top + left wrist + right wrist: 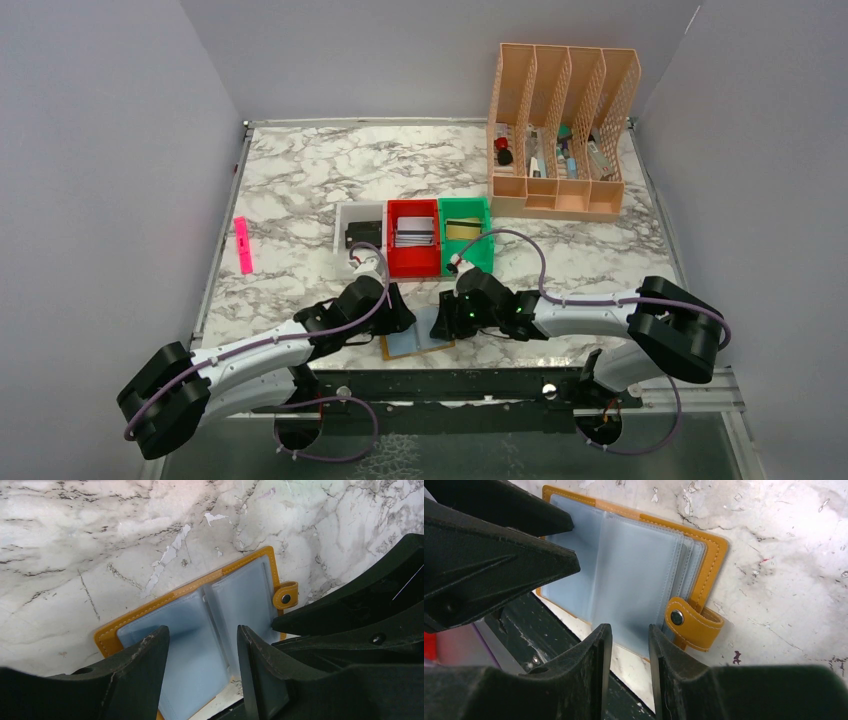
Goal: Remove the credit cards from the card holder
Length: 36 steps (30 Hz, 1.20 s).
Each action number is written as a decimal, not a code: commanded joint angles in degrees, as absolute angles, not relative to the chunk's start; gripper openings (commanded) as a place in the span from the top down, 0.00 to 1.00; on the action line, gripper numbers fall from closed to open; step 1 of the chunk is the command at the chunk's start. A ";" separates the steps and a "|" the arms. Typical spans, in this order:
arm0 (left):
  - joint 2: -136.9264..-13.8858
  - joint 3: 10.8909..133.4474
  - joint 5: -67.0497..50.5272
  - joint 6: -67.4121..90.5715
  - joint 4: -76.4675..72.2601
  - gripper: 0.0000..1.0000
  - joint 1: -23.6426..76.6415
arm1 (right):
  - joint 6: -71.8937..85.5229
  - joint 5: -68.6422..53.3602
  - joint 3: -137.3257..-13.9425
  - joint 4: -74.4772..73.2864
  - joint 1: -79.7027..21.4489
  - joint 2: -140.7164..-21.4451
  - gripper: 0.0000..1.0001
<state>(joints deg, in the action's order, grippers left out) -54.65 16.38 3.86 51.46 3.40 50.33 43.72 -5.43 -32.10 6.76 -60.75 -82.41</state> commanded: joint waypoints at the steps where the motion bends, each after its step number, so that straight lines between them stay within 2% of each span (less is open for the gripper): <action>1: -54.57 15.51 3.21 50.51 5.84 0.44 50.35 | 43.60 -3.40 -33.13 3.29 -60.90 -83.14 0.61; 24: -49.16 16.77 9.76 52.36 15.39 0.43 50.29 | 46.37 -0.24 -33.22 1.98 -60.91 -85.64 0.59; 31: -52.27 16.45 9.37 51.97 14.98 0.43 50.32 | 44.17 -11.74 -35.24 9.58 -60.90 -90.79 0.59; 36: -53.82 15.95 8.08 51.84 13.90 0.44 50.38 | 45.68 -15.75 -36.88 14.84 -60.88 -92.29 0.59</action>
